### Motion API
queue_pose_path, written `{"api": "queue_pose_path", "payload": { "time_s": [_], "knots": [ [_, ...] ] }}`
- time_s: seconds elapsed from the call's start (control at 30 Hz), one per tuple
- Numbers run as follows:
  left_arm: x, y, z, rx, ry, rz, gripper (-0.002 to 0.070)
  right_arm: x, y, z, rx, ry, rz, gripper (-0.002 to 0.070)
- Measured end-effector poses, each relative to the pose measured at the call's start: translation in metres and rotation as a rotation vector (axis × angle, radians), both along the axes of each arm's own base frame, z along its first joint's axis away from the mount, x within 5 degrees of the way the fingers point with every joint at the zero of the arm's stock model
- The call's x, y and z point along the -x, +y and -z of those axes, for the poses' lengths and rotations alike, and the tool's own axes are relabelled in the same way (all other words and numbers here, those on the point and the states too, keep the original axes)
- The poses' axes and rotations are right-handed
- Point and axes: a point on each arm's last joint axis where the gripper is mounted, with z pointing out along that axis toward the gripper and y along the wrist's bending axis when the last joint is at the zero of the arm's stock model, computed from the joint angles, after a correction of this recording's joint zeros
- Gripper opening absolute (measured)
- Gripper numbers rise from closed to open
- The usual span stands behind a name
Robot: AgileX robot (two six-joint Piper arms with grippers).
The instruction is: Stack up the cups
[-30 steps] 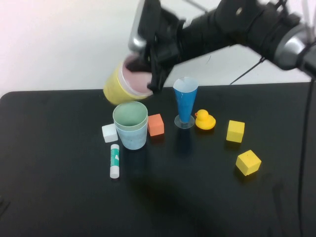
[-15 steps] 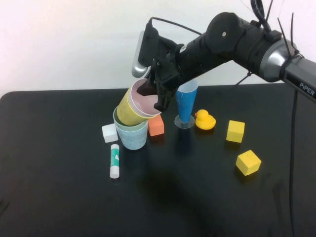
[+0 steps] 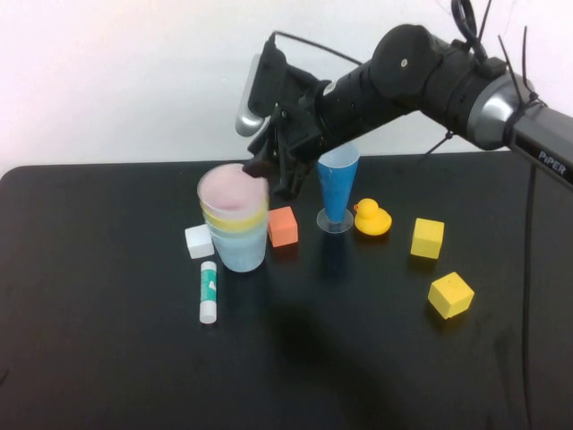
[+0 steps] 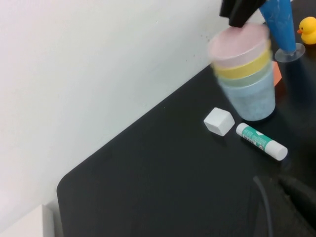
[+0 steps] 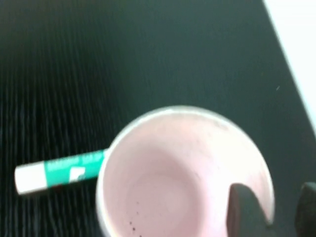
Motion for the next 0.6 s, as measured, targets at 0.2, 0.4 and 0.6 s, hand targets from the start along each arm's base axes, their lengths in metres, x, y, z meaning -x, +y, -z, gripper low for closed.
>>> {"api": "queue_pose_path", "payload": {
  "time_s": [0.2, 0.4, 0.6],
  "knots": [
    [0.0, 0.0, 0.0, 0.031, 0.005, -0.002, 0.0001, 0.006, -0.003, -0.034, -0.047, -0.062, 0.004, 0.0253],
    [0.01, 0.0, -0.004, 0.101, -0.04, 0.004, 0.0001, 0.034, -0.026, -0.108, -0.006, -0.219, -0.02, 0.023],
    [0.022, 0.002, 0.001, 0.155, -0.101, 0.001, 0.0001, 0.083, -0.068, -0.185, 0.022, -0.37, 0.012, 0.0087]
  ]
}}
